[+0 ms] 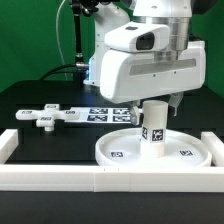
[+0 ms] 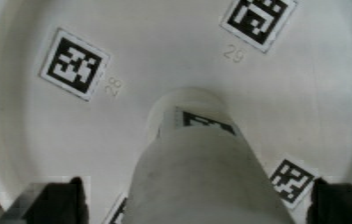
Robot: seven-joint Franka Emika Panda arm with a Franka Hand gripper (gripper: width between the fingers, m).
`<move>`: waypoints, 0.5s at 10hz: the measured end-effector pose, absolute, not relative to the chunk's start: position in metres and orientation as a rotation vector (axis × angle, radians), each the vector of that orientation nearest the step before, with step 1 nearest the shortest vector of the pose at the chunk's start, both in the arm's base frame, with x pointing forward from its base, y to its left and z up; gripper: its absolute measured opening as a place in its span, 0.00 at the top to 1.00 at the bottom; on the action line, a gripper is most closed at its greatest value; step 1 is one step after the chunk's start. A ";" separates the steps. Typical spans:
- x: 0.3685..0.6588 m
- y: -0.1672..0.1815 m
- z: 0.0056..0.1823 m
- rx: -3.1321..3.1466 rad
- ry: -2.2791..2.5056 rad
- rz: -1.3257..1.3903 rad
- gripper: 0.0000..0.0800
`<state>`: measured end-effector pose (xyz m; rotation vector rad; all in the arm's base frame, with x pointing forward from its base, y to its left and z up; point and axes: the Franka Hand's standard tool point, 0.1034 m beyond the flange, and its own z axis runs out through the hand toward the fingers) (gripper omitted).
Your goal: Assemble round table
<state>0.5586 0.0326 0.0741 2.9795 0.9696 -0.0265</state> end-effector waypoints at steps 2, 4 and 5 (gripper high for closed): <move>0.534 0.014 0.087 2.952 1.047 -0.032 0.19; 0.525 0.008 0.088 2.953 1.046 -0.034 0.19; 0.526 0.008 0.087 2.953 1.047 -0.035 0.19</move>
Offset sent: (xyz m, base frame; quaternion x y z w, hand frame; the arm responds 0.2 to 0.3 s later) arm 0.0000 0.0000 0.0000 0.0000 0.0000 0.0000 1.0000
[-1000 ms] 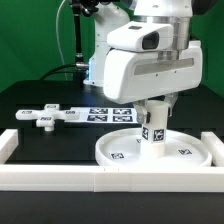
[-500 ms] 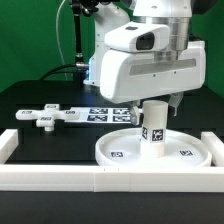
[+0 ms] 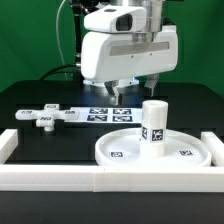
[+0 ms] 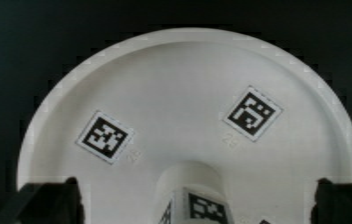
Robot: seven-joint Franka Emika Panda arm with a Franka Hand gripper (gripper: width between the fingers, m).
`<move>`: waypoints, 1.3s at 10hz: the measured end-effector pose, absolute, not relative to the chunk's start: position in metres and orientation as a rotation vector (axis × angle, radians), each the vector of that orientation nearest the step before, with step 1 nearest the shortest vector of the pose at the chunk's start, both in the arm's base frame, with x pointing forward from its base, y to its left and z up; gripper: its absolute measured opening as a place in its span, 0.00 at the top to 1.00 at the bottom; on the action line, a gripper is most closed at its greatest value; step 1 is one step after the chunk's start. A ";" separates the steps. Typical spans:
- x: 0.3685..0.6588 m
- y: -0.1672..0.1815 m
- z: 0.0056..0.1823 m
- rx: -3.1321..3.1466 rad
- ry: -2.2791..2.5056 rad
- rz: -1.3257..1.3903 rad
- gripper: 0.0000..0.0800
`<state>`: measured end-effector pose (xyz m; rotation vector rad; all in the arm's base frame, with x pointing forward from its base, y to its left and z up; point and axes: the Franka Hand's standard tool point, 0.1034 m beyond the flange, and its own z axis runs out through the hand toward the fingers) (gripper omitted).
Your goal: Assemble round table
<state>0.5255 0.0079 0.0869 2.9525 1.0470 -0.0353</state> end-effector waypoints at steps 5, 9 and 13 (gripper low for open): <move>0.492 -0.051 0.077 2.828 1.327 -0.031 0.19; 0.479 -0.087 0.073 2.841 1.330 -0.069 0.19; 0.451 -0.130 0.060 2.738 1.464 -0.025 0.19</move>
Offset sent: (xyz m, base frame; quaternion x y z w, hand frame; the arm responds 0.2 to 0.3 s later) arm -0.0362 -0.0462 -0.0090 -0.0326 -0.0017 -0.1188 0.9924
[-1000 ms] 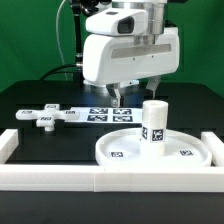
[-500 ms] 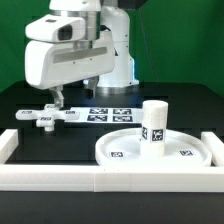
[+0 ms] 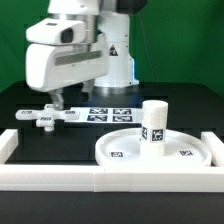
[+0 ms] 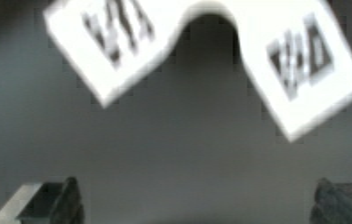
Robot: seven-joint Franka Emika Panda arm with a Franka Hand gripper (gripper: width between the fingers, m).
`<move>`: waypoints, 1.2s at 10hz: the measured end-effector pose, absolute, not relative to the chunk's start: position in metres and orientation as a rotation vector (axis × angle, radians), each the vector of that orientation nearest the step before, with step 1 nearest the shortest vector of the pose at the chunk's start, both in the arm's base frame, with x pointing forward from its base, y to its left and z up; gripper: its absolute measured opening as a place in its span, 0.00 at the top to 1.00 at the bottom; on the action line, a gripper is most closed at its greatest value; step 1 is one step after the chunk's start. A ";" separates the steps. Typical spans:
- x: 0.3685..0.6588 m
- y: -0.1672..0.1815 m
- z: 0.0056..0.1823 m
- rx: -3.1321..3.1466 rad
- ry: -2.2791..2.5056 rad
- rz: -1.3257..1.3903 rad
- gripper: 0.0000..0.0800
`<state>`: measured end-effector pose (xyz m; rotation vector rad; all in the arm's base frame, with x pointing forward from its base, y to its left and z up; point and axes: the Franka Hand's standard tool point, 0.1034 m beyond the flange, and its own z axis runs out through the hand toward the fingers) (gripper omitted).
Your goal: Assemble round table
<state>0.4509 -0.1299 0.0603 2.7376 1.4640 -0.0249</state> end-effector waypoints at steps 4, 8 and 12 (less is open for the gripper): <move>0.432 -0.155 0.059 2.769 1.426 -0.051 0.19; 0.432 -0.162 0.055 2.811 1.295 -0.026 0.19; 0.429 -0.161 0.052 2.830 1.264 -0.037 0.19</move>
Offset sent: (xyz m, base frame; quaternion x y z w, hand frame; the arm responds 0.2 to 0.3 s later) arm 0.0000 0.0000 0.0000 0.0000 0.0000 0.0000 1.0000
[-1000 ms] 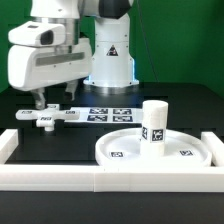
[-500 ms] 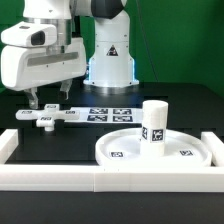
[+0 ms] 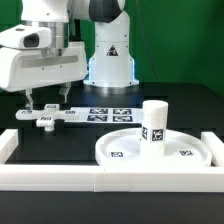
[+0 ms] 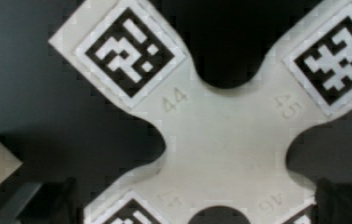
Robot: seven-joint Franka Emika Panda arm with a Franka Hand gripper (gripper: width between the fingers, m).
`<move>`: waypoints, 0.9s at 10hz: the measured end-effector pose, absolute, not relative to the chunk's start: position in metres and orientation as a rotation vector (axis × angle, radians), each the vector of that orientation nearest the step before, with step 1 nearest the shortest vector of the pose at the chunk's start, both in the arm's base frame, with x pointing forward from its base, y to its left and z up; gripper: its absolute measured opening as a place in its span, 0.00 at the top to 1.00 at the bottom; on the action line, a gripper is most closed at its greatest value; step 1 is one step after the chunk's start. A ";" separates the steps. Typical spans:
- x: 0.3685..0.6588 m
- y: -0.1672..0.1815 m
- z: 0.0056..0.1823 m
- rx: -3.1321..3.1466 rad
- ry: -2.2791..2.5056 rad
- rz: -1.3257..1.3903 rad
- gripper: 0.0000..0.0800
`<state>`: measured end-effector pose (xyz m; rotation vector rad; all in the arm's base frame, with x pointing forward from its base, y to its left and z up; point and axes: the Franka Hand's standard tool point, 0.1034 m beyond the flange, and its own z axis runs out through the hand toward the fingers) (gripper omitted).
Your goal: Assemble round table
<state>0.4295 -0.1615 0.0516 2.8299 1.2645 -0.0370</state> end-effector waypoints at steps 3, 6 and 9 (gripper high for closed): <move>0.427 -0.159 0.047 2.833 1.272 -0.048 0.19; 0.422 -0.159 0.039 2.840 1.275 -0.068 0.19; 0.419 -0.161 0.035 2.846 1.274 -0.079 0.19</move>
Offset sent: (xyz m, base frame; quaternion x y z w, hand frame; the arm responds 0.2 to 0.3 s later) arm -0.0058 -0.0029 -0.0116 -0.0072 -0.0092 -0.0102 0.9999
